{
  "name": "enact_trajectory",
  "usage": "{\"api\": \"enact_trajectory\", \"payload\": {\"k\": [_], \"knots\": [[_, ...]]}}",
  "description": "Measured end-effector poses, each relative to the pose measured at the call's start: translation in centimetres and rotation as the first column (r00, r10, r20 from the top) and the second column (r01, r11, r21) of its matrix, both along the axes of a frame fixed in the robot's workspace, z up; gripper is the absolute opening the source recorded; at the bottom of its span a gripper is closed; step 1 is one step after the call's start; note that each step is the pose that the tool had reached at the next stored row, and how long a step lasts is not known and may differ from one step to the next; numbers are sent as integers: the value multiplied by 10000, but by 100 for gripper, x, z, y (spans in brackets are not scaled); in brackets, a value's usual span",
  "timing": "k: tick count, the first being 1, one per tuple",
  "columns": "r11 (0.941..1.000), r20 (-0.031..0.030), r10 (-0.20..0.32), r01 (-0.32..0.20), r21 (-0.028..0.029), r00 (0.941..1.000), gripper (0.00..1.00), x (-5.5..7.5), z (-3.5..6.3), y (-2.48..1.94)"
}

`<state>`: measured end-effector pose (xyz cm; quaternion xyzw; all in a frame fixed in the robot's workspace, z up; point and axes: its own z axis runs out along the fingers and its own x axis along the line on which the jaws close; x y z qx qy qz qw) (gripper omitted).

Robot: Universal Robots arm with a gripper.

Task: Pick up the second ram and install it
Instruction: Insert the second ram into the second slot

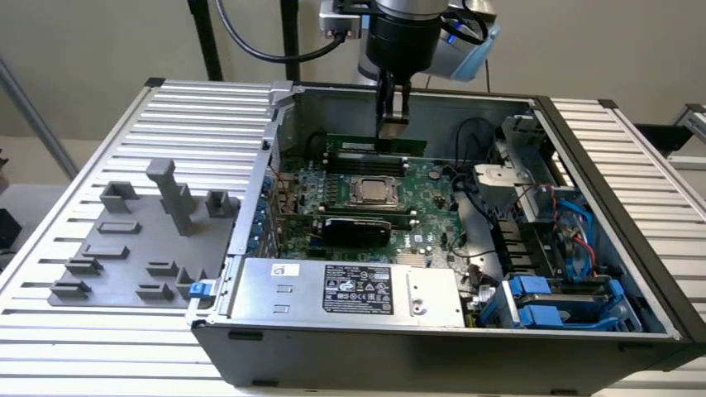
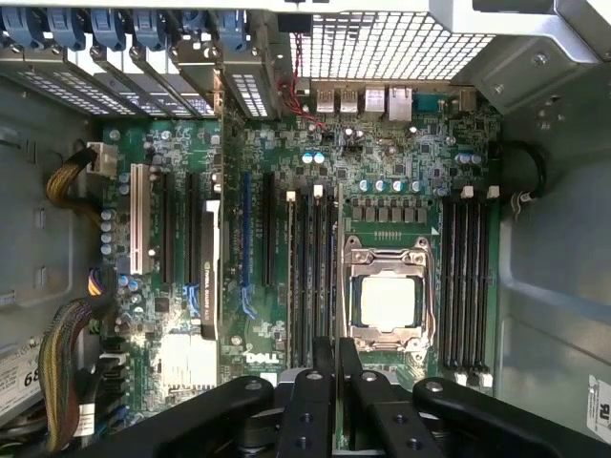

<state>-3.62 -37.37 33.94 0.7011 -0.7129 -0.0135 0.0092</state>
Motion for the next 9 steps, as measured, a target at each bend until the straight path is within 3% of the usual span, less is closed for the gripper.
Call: {"api": "enact_trajectory", "payload": {"k": [9], "knots": [[10000, 1, 1, -1, 1, 10000, 0, 1, -28, 2]]}}
